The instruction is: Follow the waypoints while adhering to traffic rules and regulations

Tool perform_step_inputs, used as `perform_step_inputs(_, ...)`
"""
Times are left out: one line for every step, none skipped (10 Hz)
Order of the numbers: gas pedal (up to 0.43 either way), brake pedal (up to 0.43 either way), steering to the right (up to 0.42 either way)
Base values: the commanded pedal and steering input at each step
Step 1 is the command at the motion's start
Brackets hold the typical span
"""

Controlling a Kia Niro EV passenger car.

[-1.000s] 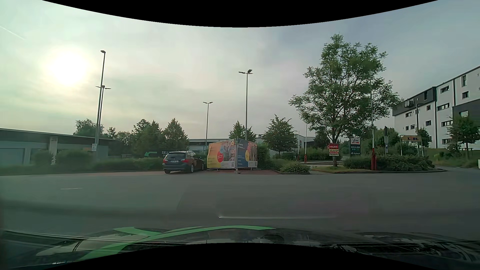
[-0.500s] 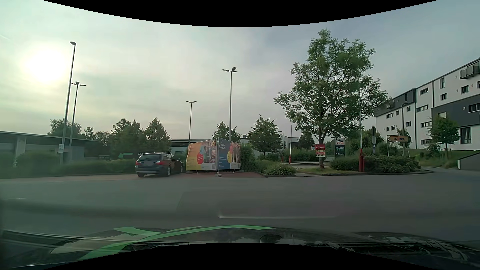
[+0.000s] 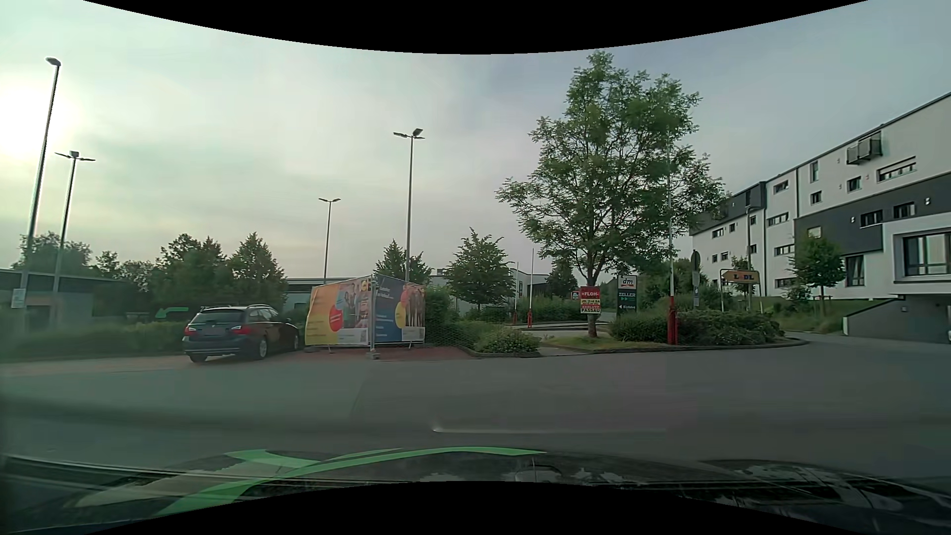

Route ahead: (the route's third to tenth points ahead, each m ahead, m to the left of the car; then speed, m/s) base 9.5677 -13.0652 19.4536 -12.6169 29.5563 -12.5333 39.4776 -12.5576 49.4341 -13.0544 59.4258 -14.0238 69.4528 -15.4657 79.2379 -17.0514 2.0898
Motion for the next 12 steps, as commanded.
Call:
perform_step_inputs(0.039, 0.000, 0.482)
perform_step_inputs(0.039, 0.000, 0.504)
perform_step_inputs(0.039, 0.000, 0.516)
perform_step_inputs(0.039, 0.000, 0.519)
perform_step_inputs(0.039, 0.000, 0.519)
perform_step_inputs(0.047, 0.000, 0.513)
perform_step_inputs(0.047, 0.000, 0.512)
perform_step_inputs(0.047, 0.000, 0.512)
perform_step_inputs(0.047, 0.000, 0.513)
perform_step_inputs(0.047, 0.000, 0.513)
perform_step_inputs(0.047, 0.000, 0.513)
perform_step_inputs(0.059, 0.000, 0.514)
